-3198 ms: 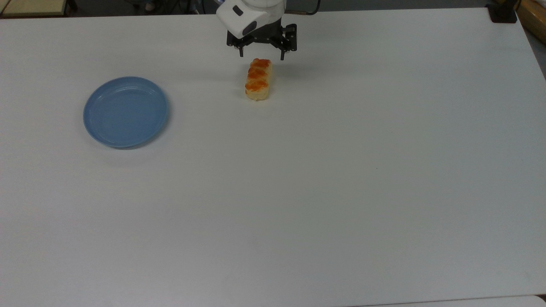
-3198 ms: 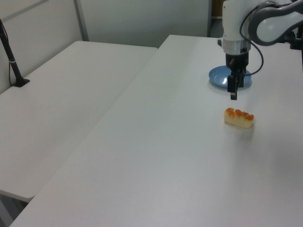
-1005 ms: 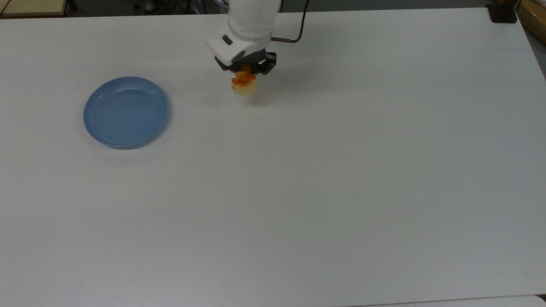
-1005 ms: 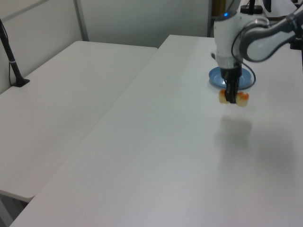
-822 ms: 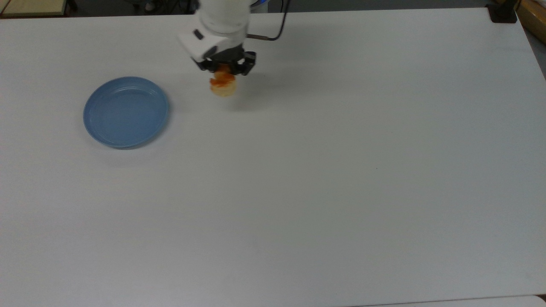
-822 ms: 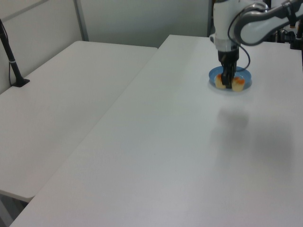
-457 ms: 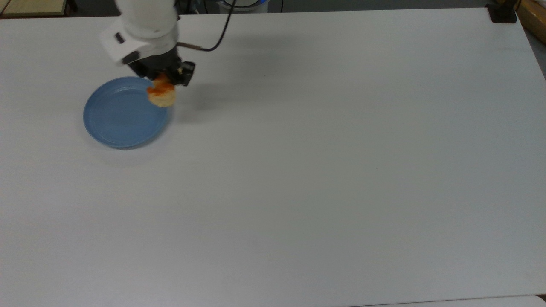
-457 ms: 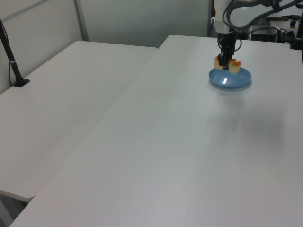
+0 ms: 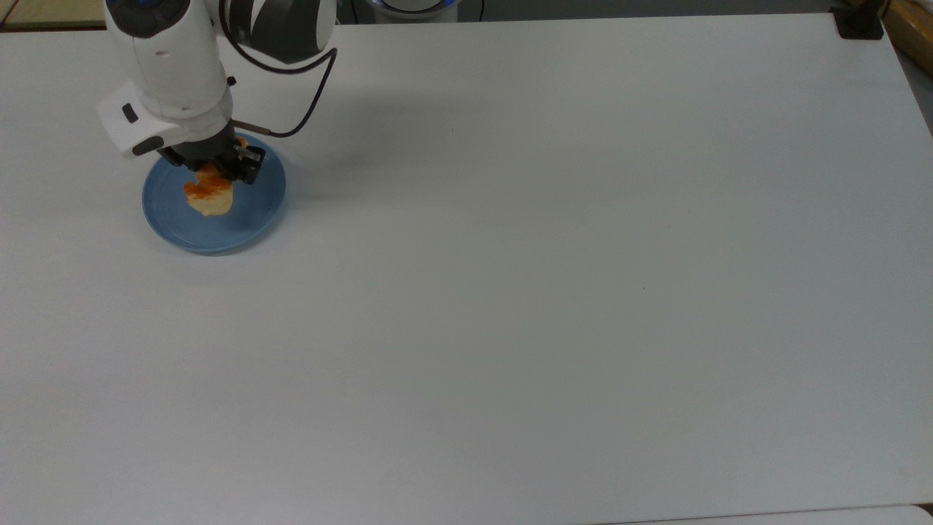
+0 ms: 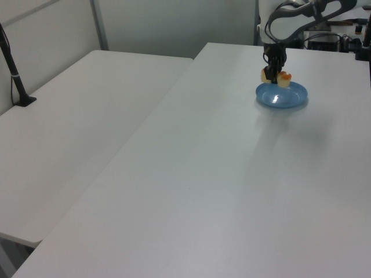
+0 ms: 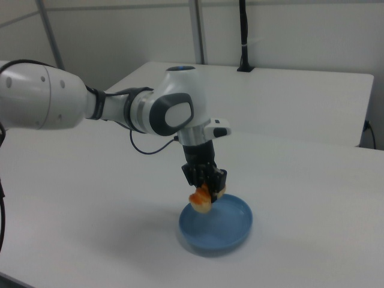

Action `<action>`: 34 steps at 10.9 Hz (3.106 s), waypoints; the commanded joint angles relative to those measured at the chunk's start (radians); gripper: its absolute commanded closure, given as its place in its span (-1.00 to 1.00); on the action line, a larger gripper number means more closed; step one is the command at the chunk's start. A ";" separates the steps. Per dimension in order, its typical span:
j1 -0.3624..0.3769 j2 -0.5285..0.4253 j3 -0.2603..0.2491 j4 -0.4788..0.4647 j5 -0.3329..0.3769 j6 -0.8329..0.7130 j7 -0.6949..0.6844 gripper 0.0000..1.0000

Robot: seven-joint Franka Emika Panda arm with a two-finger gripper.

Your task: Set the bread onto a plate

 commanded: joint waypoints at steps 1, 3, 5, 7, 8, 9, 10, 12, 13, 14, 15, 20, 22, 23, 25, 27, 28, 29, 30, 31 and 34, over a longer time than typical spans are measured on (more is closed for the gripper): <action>0.006 0.037 -0.029 0.004 0.018 0.030 -0.042 0.41; 0.004 0.041 -0.029 -0.020 0.013 0.054 -0.041 0.37; -0.003 0.072 -0.031 -0.022 0.012 0.085 -0.042 0.13; -0.003 0.077 -0.034 -0.029 0.009 0.091 -0.042 -0.58; -0.005 0.077 -0.034 -0.037 0.009 0.093 -0.045 -1.00; -0.005 0.075 -0.034 -0.039 0.009 0.091 -0.062 -1.00; -0.007 0.070 -0.036 -0.039 0.009 0.090 -0.065 -1.00; -0.008 0.020 -0.036 -0.037 0.016 0.077 -0.059 -1.00; -0.007 -0.017 -0.036 -0.033 0.021 0.067 -0.056 -1.00; -0.005 -0.049 -0.034 -0.028 0.027 0.053 -0.056 -1.00; 0.000 -0.080 -0.034 -0.008 0.039 0.030 -0.054 -1.00; 0.140 -0.253 -0.013 0.075 0.072 -0.293 0.071 -1.00; 0.212 -0.291 0.006 0.076 0.076 -0.329 0.114 -1.00; 0.242 -0.302 0.012 0.076 0.076 -0.329 0.133 -1.00; 0.254 -0.304 0.036 0.076 0.078 -0.323 0.139 -1.00; 0.253 -0.302 0.040 0.076 0.113 -0.322 0.133 -1.00; 0.253 -0.301 0.040 0.076 0.115 -0.325 0.134 -1.00; 0.250 -0.301 0.040 0.076 0.115 -0.326 0.136 -1.00; 0.244 -0.301 0.046 0.076 0.115 -0.328 0.136 -1.00; 0.239 -0.301 0.049 0.076 0.115 -0.328 0.136 -1.00; 0.237 -0.302 0.049 0.076 0.115 -0.328 0.137 -1.00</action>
